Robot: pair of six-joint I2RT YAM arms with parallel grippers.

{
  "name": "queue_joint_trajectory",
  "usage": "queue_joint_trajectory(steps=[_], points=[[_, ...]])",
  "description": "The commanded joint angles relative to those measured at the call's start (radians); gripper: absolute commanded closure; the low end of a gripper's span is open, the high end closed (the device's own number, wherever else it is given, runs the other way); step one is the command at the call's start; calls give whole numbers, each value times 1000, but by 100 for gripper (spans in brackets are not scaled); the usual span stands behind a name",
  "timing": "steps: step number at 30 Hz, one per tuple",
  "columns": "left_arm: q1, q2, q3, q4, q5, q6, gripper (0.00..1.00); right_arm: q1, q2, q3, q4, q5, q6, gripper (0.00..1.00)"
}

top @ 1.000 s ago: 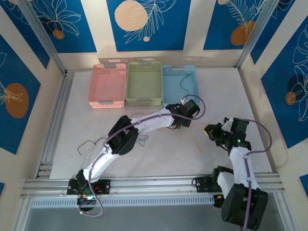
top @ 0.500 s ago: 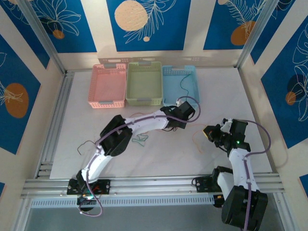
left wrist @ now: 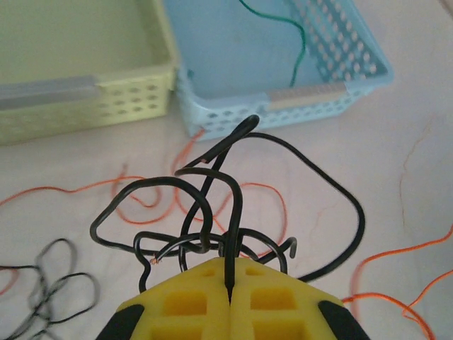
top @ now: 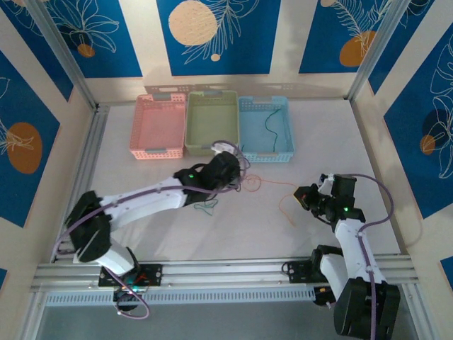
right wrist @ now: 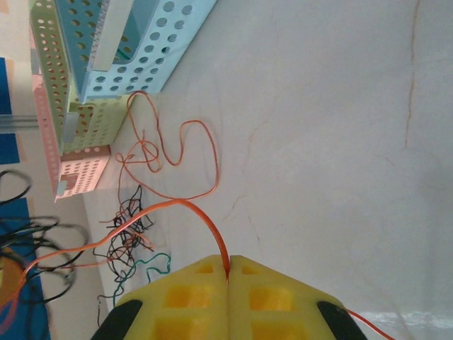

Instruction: Untangle the cables

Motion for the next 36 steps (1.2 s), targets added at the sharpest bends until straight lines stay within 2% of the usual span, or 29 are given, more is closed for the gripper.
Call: queue_joint_trajectory(steps=[1, 10, 13, 15, 18, 21, 25, 29, 36], points=[[81, -151, -68, 4, 28, -30, 100, 14, -6, -15, -29, 56, -20, 100], [250, -587, -175, -210, -75, 58, 100, 91, -7, -14, -30, 156, -20, 100], [264, -694, -194, -251, -148, 84, 100, 97, -5, -14, -30, 165, -19, 100], [266, -741, -221, -235, -157, 98, 100, 101, -5, -12, -28, 165, -20, 100], [266, -768, -260, -182, -70, 111, 100, 111, -6, -11, -28, 161, -24, 100], [267, -791, -333, -52, 88, 115, 100, 115, -22, -14, -23, 145, -25, 100], [267, -784, -404, 71, 230, 115, 100, 138, -41, -22, 10, 75, -22, 100], [268, -742, -452, 139, 305, 111, 100, 213, -76, -17, 22, 20, -34, 100], [266, -668, -537, 269, 320, 97, 100, 351, -143, 40, -27, 27, -73, 99]])
